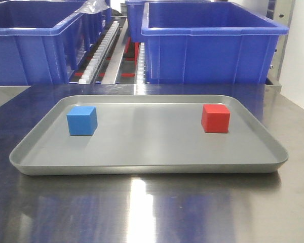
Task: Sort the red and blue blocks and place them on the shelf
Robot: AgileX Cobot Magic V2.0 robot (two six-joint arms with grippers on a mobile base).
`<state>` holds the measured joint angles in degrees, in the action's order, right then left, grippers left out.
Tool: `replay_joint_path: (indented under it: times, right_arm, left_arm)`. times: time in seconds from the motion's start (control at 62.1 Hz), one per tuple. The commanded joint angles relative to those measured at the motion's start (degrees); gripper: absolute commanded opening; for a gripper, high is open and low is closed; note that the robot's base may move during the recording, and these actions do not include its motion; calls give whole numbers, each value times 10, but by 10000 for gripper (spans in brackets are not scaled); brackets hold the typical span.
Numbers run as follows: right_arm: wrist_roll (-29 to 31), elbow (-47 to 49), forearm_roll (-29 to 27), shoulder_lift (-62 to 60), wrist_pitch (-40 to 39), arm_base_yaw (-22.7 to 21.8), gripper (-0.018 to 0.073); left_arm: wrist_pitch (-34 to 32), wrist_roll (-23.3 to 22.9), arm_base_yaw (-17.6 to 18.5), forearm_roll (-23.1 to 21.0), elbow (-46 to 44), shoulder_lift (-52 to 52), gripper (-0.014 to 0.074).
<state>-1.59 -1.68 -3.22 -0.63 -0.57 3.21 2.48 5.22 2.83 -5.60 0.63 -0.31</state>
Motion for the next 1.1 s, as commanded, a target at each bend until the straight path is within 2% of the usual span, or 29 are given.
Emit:
replay_joint_path:
  times: [0.0, 0.193, 0.29, 0.564, 0.66, 0.918, 1.079]
  right_arm:
    - [2, 12, 6, -11, -54, -4, 56]
    - [2, 14, 6, -11, -53, -4, 56]
    - [2, 31, 6, -11, -25, -4, 56]
    - [2, 154, 4, 5, 210, -4, 56]
    - [2, 195, 0, 39, 258, -4, 56]
    - [2, 280, -13, 185, 324, -4, 56]
    - [2, 318, -77, 291, 358, -4, 56]
  left_arm:
    - [-46, -5, 3, 0, 14, -10, 125]
    - [-46, -5, 3, 0, 14, -10, 125]
    - [-46, -5, 3, 0, 14, -10, 125]
    - [-46, -5, 3, 0, 14, -10, 125]
    - [-46, -5, 3, 0, 14, -10, 125]
    - [-46, -5, 3, 0, 14, -10, 125]
    - [-46, -5, 3, 0, 14, -10, 125]
